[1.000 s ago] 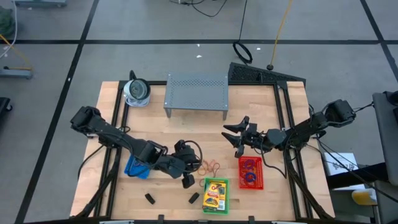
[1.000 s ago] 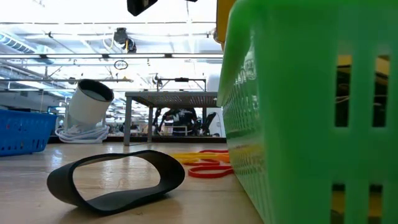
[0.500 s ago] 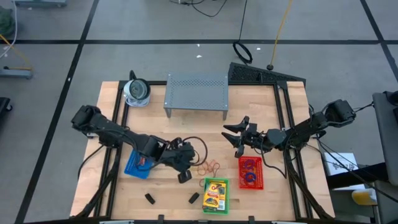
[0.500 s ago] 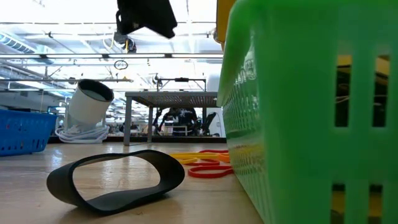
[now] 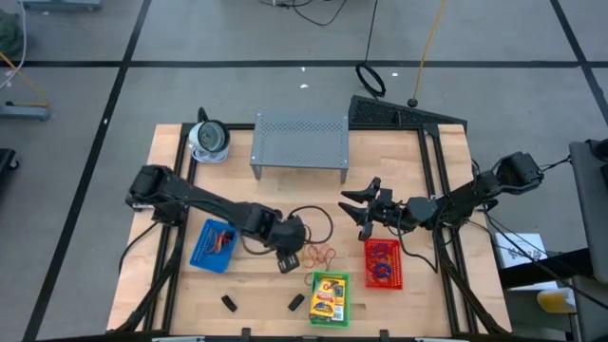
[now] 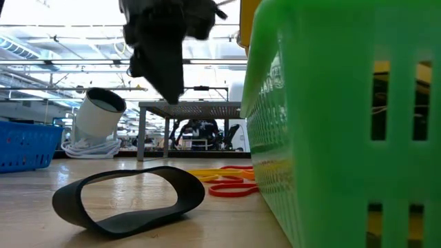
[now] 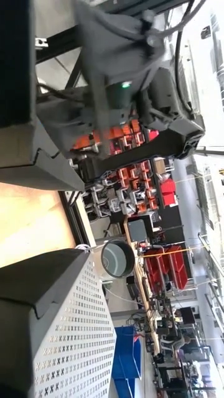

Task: Pick & Place Office Desk Supplies
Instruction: Put the yellow rubber band into the blue bin

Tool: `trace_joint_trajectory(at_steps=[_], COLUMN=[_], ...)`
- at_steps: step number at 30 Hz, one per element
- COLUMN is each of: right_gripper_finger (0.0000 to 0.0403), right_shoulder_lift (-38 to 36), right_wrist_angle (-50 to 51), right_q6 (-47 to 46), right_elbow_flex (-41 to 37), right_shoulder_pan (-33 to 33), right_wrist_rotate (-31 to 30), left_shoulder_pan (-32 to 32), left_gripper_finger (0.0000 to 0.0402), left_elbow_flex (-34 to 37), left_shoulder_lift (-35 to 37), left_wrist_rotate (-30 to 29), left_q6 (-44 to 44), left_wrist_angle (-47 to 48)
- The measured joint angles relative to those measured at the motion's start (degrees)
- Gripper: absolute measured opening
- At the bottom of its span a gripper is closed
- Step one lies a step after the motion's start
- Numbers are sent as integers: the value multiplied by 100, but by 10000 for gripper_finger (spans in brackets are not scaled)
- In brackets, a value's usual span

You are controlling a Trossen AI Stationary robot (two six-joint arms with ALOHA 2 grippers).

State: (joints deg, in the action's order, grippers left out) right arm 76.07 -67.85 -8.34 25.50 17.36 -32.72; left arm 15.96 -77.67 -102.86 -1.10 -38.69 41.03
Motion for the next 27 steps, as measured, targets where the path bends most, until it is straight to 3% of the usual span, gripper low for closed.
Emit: trace_joint_trajectory(at_steps=[6,11,20,27], right_gripper_finger=[155,155,155,155], right_shoulder_lift=[0,0,0,0], right_wrist_angle=[7,45,42,43], right_q6=[2,2,107,153], right_elbow_flex=[0,0,0,0], right_shoulder_pan=[1,26,80,80], right_wrist_rotate=[1,1,3,3], left_shoulder_pan=[-4,34,24,24], left_gripper_finger=[136,136,141,193], left_elbow_flex=[-1472,-2485,-2680,-2680], left_shoulder_lift=[-990,-1749,-2046,-2051], left_wrist_rotate=[-338,-510,-556,-496], left_q6=[330,796,852,863], left_wrist_angle=[1837,2395,2664,2652])
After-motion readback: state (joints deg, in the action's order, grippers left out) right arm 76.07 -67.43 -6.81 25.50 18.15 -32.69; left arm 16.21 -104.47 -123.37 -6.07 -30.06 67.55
